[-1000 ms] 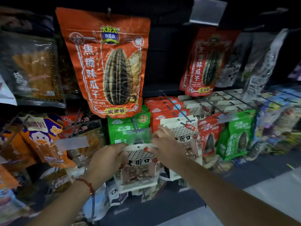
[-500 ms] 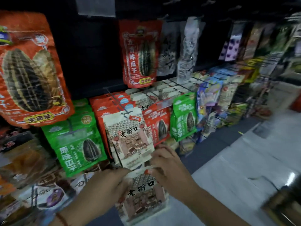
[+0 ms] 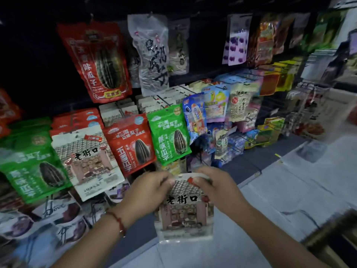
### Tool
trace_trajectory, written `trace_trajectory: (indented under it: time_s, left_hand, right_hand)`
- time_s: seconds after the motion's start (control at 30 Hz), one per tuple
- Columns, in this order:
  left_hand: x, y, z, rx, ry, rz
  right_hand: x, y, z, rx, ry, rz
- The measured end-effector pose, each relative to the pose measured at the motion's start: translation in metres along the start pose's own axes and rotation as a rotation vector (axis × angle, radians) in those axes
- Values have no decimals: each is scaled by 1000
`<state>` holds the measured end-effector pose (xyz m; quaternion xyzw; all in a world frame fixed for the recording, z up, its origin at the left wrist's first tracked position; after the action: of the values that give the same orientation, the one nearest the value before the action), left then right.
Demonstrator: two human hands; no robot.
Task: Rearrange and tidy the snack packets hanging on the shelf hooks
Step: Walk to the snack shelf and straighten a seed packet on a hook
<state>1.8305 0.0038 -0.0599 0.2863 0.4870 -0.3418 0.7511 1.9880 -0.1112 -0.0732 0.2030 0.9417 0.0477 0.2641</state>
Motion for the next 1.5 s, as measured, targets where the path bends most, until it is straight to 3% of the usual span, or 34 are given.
trace_trajectory:
  time_s: [0.2,0.4,0.73,0.87,0.97,1.1,1.23,1.3,1.4,1.5]
  left_hand:
    - [9,19,69,-69,3,20]
    - [-1,29,72,-140,59,49]
    - [-25,38,3,-277,79,157]
    - [-33,46,-44,-285,139,175]
    - [-39,51,-78,-310,165,154]
    - [-51,60,-113,-320,209,144]
    - [-60,63,-138,-347,221,164]
    - [-62,64,-150,-371,220,197]
    - [-60,65,-163,-407,161,215]
    - [-56,65,-166,-429,143,214]
  right_hand:
    - [-69,3,20,-39,-31,-77]
    - [-76,32,17,-77,-70,-140]
    - [-18,107,-1,-109,-13,-282]
    - [22,149,-7,-11,136,-391]
    - [51,186,-8,73,238,-384]
    - [81,245,-18,14,95,-344]
    - [109,306,-21,-259,-433,-334]
    - [124,332,-16,-311,-600,-347]
    - [143,357,-13,-361,-717,-348]
    - [148,369,-20,-409,-670,-323]
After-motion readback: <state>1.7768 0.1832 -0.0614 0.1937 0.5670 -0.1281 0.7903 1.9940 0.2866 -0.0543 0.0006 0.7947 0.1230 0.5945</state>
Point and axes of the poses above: each hand's wrist, its own y-axis towards the middle knuckle, its own x-axis out of the palm, z = x × y, the point moved 5 cm from there along y, towards the middle knuckle, and after that the axes turned 10 degrees about y, right-handed, at the moved point
